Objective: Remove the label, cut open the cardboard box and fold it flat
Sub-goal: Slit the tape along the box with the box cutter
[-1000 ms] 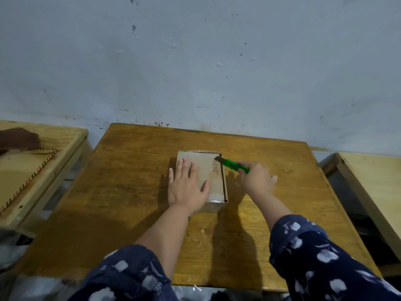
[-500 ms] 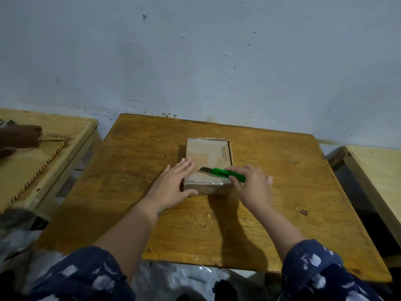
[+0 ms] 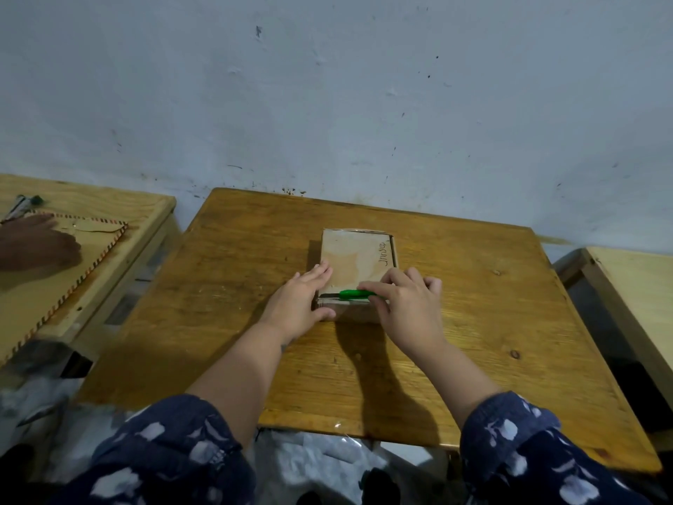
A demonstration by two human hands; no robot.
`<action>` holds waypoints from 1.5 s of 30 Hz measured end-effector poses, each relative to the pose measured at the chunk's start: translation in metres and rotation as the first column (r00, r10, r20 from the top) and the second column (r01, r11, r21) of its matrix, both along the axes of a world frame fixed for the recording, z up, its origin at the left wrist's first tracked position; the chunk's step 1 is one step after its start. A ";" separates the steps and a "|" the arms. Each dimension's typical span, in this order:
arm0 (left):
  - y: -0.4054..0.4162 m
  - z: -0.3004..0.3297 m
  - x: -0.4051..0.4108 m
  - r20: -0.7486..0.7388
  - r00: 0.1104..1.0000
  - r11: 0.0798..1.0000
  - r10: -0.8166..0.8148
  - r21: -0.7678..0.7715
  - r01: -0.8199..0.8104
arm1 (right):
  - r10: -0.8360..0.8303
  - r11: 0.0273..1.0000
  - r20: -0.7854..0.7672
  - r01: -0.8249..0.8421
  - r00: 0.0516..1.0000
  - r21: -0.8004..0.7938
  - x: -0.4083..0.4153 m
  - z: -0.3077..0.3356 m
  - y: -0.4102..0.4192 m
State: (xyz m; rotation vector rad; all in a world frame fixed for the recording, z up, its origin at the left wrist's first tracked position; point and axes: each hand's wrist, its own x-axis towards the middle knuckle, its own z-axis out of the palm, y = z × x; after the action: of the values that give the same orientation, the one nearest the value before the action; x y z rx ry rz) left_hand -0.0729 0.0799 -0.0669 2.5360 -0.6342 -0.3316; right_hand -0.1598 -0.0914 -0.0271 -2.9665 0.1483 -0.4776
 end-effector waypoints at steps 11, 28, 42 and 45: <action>-0.001 0.005 -0.003 -0.017 1.000 1.000 0.008 0.023 -0.007 | 0.018 1.000 -0.021 -0.018 1.000 -0.019 0.002 0.002 -0.002; -0.005 0.011 -0.011 0.067 0.998 0.997 -0.010 0.079 0.005 | -0.065 0.989 -0.132 0.046 0.989 -0.141 -0.030 0.011 -0.066; -0.008 0.010 -0.010 0.192 0.980 0.994 -0.045 0.106 0.025 | -0.269 0.948 -0.208 0.296 0.941 0.116 -0.044 0.016 -0.107; -0.017 0.007 -0.005 0.262 0.963 0.994 -0.058 0.103 0.032 | -0.359 0.687 -0.289 0.461 0.887 0.562 -0.037 0.026 -0.117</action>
State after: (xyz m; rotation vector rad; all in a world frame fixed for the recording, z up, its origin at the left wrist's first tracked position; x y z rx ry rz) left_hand -0.0778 0.0632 -0.0602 2.6881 -0.7940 -0.0371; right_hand -0.1966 -0.2082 -0.0008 -2.2876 0.8386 -0.1740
